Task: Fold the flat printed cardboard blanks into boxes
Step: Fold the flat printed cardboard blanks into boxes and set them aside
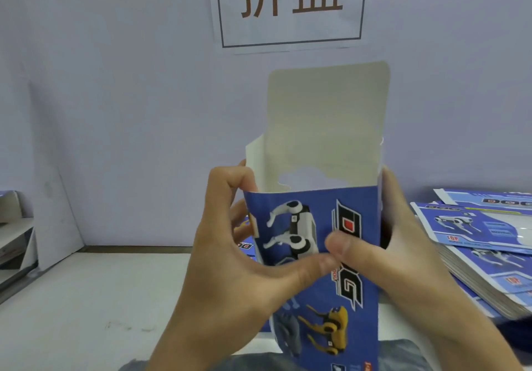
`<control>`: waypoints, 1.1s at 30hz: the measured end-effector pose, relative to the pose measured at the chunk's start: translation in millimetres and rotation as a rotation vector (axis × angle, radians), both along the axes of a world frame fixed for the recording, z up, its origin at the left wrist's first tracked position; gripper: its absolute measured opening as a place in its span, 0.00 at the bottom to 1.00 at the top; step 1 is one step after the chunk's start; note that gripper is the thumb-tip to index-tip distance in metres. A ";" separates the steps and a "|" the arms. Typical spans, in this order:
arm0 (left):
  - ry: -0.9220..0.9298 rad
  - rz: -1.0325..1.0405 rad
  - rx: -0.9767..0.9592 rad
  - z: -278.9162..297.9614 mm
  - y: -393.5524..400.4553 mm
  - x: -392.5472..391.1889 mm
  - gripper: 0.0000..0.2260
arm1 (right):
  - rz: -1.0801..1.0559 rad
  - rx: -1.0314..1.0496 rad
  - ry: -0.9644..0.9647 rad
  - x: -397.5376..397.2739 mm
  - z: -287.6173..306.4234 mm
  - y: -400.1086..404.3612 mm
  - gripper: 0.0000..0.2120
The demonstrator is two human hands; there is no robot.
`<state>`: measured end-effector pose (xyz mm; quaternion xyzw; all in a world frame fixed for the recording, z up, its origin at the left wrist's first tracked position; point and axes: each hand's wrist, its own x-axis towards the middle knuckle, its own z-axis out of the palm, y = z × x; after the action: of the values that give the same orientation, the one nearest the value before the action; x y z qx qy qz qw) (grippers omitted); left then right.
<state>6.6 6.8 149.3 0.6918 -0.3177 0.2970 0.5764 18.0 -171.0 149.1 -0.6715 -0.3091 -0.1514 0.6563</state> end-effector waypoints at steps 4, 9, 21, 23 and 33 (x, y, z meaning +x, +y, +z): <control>0.145 -0.132 -0.144 -11.7 -3.0 12.6 0.45 | -0.024 0.064 0.051 5.5 -3.2 4.9 0.29; 0.406 -0.260 -0.096 -29.0 4.5 26.8 0.60 | 0.099 0.064 0.126 8.8 -8.5 9.0 0.27; 0.223 0.141 -0.304 -33.4 6.5 40.2 0.19 | -0.025 -0.067 0.282 25.7 -32.7 22.5 0.45; 0.273 0.118 -0.309 -35.7 9.7 43.5 0.25 | -0.024 0.007 0.287 28.5 -36.9 23.8 0.41; 0.383 0.096 -0.262 -40.0 8.8 44.2 0.26 | -0.062 0.194 0.319 27.7 -31.1 27.7 0.37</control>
<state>50.9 15.6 109.3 0.6691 -0.1279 0.2261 0.6963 45.8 -143.3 118.0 -0.6297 -0.1642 -0.0922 0.7536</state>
